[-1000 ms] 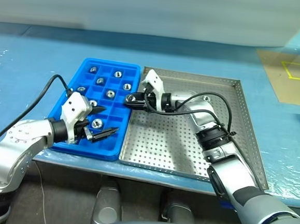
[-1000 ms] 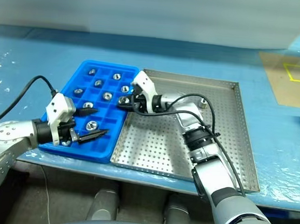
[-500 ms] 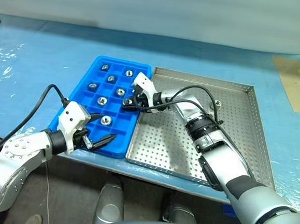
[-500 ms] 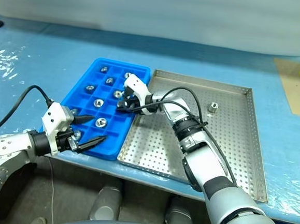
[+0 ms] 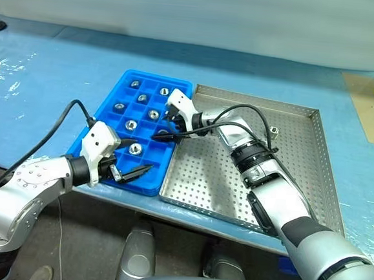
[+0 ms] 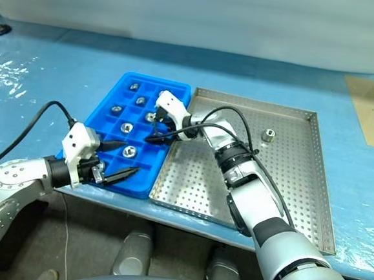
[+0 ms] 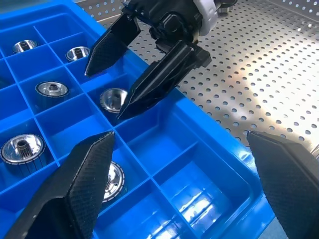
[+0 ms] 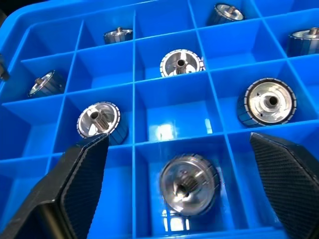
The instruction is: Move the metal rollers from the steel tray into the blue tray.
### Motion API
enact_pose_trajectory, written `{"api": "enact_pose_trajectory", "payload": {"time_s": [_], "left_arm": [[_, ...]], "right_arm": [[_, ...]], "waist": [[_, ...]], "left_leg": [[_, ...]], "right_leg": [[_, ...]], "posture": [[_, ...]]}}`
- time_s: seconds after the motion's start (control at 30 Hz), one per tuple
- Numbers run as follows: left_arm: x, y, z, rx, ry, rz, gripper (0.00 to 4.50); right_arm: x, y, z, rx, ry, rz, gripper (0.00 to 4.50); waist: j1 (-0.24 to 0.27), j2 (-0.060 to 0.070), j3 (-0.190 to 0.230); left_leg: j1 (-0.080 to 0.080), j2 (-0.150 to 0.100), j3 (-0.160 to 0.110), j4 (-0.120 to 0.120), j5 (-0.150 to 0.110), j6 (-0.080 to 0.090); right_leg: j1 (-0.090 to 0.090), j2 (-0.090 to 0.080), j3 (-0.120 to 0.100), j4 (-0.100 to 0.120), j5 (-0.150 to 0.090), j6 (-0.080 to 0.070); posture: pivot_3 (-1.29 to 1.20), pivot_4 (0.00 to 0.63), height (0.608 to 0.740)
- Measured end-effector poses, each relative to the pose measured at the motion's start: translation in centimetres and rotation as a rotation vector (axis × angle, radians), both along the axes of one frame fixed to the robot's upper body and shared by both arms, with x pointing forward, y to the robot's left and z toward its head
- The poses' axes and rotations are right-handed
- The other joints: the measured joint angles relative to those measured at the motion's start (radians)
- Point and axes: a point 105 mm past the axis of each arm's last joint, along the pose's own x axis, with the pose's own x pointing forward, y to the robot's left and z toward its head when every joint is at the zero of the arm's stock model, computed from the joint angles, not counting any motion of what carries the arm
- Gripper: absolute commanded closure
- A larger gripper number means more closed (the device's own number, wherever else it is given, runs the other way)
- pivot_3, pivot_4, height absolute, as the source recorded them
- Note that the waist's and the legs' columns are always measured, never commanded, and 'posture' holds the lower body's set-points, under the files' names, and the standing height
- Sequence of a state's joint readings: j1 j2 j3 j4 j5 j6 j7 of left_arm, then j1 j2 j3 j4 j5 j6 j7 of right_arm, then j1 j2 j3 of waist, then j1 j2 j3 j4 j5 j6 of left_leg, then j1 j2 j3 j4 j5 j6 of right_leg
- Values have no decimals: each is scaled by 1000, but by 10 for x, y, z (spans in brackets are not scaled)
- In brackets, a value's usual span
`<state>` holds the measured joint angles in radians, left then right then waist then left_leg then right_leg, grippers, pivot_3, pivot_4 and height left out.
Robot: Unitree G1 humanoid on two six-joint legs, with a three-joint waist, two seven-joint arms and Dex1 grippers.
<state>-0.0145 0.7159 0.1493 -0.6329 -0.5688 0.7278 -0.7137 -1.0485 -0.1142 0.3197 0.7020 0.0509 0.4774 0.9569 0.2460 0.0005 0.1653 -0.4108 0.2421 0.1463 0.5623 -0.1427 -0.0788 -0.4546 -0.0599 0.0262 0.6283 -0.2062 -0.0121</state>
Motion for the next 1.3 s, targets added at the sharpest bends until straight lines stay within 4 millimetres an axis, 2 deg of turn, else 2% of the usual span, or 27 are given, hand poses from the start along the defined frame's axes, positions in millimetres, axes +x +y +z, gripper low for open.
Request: {"api": "enact_pose_trajectory", "payload": {"time_s": [0.13,0.27,0.53,0.9,1.07,1.3], "left_arm": [[8,-6,3,-8,-9,-28,0],[17,-14,5,-20,-10,-72,0],[36,-33,8,-42,-19,-162,0],[66,-51,11,-43,-37,-226,0],[83,-63,13,-23,-56,-246,0],[91,-80,18,-24,-65,-314,0]], "right_arm": [[10,-18,8,55,4,-75,44],[23,-50,12,74,17,-182,44],[47,-114,27,103,-36,-432,44],[63,-191,21,70,-45,-761,44],[63,-207,15,59,-38,-832,44],[58,-221,0,30,51,-864,44]], "waist": [[2,0,0],[-5,0,0],[-53,0,0],[-111,0,0],[-124,0,0],[-130,0,0]], "left_leg": [[0,0,0,1,1,-1],[0,0,0,2,3,-5],[0,0,1,6,4,-7],[0,-1,1,8,4,-7],[0,-2,1,9,4,-6],[0,-2,2,10,3,-5]], "right_leg": [[0,0,0,3,0,0],[-2,0,1,7,0,0],[-4,1,1,12,0,0],[-4,1,1,13,0,-1],[-3,1,1,13,0,-1],[-3,1,1,13,0,-1]], "posture": [[354,150,740],[303,150,740],[174,150,740],[72,150,740],[42,150,740],[7,150,740]]}}
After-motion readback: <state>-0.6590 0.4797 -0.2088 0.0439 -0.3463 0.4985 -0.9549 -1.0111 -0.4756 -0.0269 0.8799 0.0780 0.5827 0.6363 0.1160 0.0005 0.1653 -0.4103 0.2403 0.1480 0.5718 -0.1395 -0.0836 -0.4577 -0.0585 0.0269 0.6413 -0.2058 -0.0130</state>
